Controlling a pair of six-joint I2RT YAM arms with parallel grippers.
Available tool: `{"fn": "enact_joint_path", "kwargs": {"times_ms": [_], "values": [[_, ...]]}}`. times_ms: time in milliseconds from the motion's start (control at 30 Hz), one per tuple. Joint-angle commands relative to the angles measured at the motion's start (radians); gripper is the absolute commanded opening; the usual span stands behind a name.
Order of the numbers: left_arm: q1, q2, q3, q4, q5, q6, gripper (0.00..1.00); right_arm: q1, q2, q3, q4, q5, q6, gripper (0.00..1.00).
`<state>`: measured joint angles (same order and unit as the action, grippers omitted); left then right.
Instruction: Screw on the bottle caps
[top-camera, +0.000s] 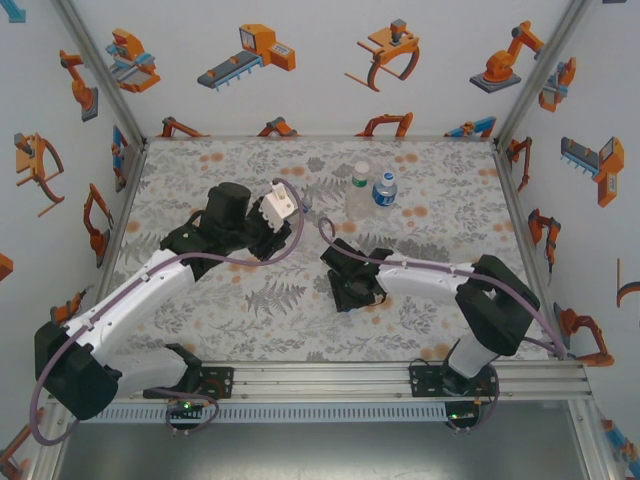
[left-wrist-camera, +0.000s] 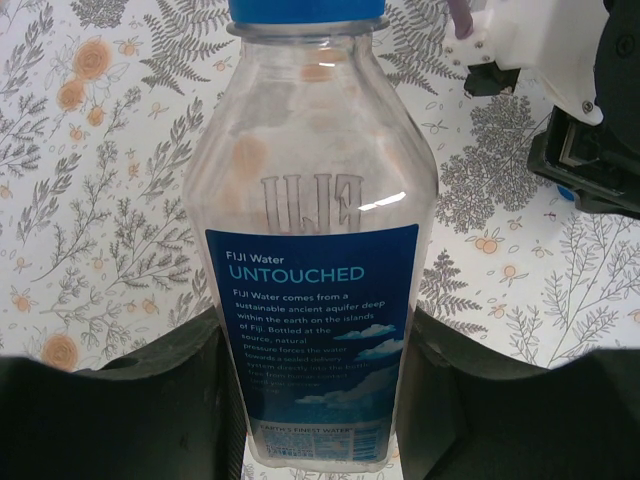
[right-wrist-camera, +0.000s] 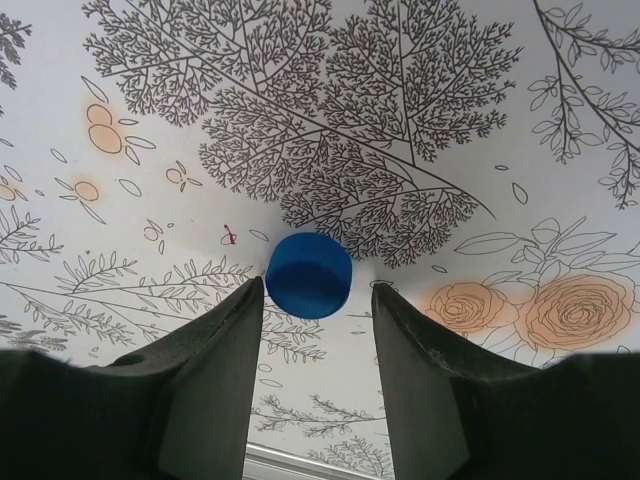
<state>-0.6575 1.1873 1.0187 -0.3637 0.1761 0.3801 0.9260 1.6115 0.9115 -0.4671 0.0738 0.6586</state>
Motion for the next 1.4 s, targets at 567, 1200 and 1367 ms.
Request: {"fn": "enact_joint_path", "kwargs": {"times_ms": [567, 1200, 1367], "values": [[0.003, 0.006, 0.023, -0.011, 0.028, -0.017, 0.00, 0.036, -0.023, 0.016, 0.015, 0.078, 0.027, 0.41], [0.003, 0.003, 0.023, -0.012, 0.034, -0.017, 0.00, 0.035, 0.018, 0.045, -0.005, 0.073, 0.019, 0.36], [0.003, 0.004, 0.024, -0.012, 0.037, -0.018, 0.00, 0.035, 0.030, 0.055, -0.016, 0.071, 0.018, 0.37]]}}
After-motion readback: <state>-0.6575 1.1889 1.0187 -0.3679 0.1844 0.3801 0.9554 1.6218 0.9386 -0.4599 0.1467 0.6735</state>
